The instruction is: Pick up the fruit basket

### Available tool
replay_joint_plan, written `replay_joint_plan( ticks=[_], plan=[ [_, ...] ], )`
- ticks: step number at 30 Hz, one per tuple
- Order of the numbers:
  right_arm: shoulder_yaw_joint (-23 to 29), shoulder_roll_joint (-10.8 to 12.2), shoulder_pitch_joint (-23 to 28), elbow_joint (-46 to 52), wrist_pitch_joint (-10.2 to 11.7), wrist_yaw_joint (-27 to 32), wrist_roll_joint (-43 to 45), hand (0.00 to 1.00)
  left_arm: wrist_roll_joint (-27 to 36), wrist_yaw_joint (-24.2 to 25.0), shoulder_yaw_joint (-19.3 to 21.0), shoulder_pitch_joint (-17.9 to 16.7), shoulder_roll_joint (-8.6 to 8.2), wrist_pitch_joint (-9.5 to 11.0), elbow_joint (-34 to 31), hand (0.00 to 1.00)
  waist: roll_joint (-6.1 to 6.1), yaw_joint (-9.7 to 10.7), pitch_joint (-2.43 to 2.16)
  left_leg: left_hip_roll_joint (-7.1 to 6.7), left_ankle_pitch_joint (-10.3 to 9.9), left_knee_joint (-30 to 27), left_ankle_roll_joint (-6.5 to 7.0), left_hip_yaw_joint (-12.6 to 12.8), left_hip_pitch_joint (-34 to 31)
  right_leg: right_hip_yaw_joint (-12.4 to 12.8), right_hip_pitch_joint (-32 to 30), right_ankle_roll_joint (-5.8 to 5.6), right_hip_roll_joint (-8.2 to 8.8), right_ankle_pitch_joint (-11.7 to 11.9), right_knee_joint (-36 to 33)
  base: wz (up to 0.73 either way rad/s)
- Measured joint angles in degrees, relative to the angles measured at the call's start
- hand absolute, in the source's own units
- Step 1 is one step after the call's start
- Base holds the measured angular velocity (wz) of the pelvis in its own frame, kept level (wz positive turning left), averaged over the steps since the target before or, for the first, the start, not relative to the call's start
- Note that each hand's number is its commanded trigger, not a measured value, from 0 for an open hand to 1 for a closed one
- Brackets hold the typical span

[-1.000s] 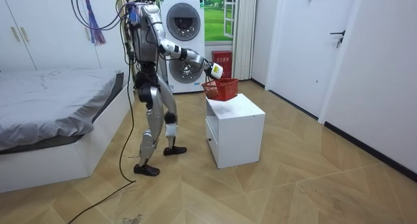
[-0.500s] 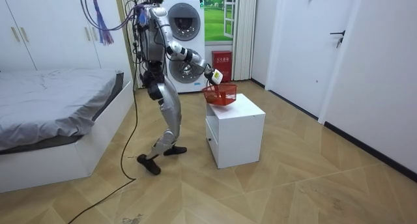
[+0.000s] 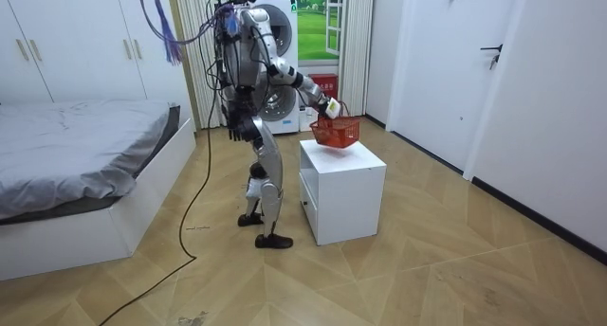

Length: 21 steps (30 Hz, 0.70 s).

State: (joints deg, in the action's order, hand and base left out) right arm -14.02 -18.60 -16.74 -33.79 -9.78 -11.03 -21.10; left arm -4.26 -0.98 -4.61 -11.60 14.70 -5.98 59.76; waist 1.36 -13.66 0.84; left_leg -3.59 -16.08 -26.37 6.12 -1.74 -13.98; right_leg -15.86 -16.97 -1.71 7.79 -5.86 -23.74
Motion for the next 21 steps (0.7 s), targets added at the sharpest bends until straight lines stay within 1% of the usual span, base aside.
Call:
replay_joint_plan(
  ticks=[1,5,7,8,9,10,12,16,18,19,20,21],
  plan=[
    [0.0,0.0,-0.1,0.0,0.1,0.0,-0.3,1.00,0.0,0.0,0.0,-0.2,0.01,0.0,0.1,0.00,0.03,-0.1,0.01,0.18,-0.1,0.4,-0.21,-0.1,0.5,-0.1,0.4,0.23,-0.12,-0.4,0.1,0.06],
    [0.0,-0.1,-0.1,0.0,0.1,0.3,-1.3,1.00,0.0,0.6,0.0,-0.6,-0.28,-0.2,1.0,0.00,0.02,0.0,0.05,0.30,-0.2,1.0,-0.35,-0.6,1.1,-0.2,0.8,0.25,-0.39,-0.8,0.3,0.03],
    [0.0,-0.1,-0.1,-0.2,0.2,0.4,-1.2,1.00,-0.3,0.6,0.0,-0.6,-0.24,-0.6,1.0,0.00,0.04,0.6,0.14,0.20,-0.2,1.1,-0.33,-1.0,1.1,-0.2,1.4,0.25,-0.49,-0.8,1.1,0.07],
    [0.0,-0.1,-0.1,-0.5,0.3,0.4,-1.2,1.00,-0.3,0.6,0.0,-0.6,-0.23,-0.7,1.0,0.00,0.06,0.6,0.19,0.17,-0.2,1.1,-0.32,-1.0,1.1,-0.4,1.5,0.24,-0.47,-0.8,1.3,0.10],
    [0.0,-0.1,-0.1,-1.2,0.4,0.5,-1.1,1.00,-0.3,0.6,0.0,-0.6,-0.19,-0.9,1.1,0.00,-0.05,0.6,0.33,0.07,-0.2,1.1,-0.29,-1.5,1.1,-1.2,1.8,0.24,-0.28,-0.8,1.4,0.14],
    [0.0,-0.1,-0.1,-2.0,0.4,0.5,-1.1,1.00,-0.3,0.5,0.0,-0.6,-0.18,-1.0,1.0,0.00,-0.06,0.8,0.37,0.01,-0.2,1.1,-0.26,-1.7,1.1,-1.5,2.0,0.23,-0.20,-0.8,1.6,0.12],
    [0.0,-0.1,-0.1,-2.7,0.4,0.4,-1.2,1.00,-0.2,0.6,0.0,-0.6,-0.19,-1.1,1.0,0.00,-0.10,0.8,0.44,-0.01,-0.2,1.2,-0.24,-1.7,1.0,-1.6,2.0,0.22,-0.23,-0.8,1.9,0.03],
    [0.0,-0.2,-0.2,-4.7,0.4,0.3,-1.2,1.00,-0.2,0.7,0.0,-0.6,-0.03,-1.1,1.7,0.00,-0.71,1.0,0.85,-0.03,-0.2,1.3,-0.25,-2.3,0.6,-2.1,1.9,0.18,-0.23,-0.8,2.2,0.06],
    [0.0,-0.2,-0.2,-5.7,0.4,0.1,-1.0,1.00,-0.3,1.3,0.0,-0.6,0.07,-1.2,2.1,0.00,-0.86,0.8,0.91,-0.03,-0.2,1.6,-0.26,-2.4,0.5,-2.3,1.7,0.14,-0.22,-0.8,2.2,0.02],
    [0.0,-0.2,-0.2,-6.7,0.5,-0.2,-0.8,0.87,-0.3,1.9,0.0,-0.6,0.19,-1.2,2.0,0.00,-0.93,1.0,0.88,-0.03,-0.2,1.7,-0.26,-2.7,0.2,-2.6,1.6,0.14,-0.22,-0.9,2.2,0.08],
    [0.1,-0.2,-0.2,-7.1,0.6,-0.3,-0.8,0.56,-0.3,2.0,0.0,-0.6,0.25,-1.2,1.9,0.00,-0.93,1.0,0.87,-0.03,-0.2,1.7,-0.27,-2.8,0.0,-2.9,1.5,0.14,-0.20,-0.9,2.3,0.09],
    [0.3,-0.2,-0.3,-8.2,1.2,-0.4,-0.9,0.00,-0.3,2.2,0.0,-0.6,0.33,-1.2,1.7,0.00,-0.83,1.0,0.81,-0.02,-0.2,1.7,-0.28,-2.9,-0.4,-3.2,1.0,0.14,-0.19,-0.9,2.4,0.04]
  ],
)
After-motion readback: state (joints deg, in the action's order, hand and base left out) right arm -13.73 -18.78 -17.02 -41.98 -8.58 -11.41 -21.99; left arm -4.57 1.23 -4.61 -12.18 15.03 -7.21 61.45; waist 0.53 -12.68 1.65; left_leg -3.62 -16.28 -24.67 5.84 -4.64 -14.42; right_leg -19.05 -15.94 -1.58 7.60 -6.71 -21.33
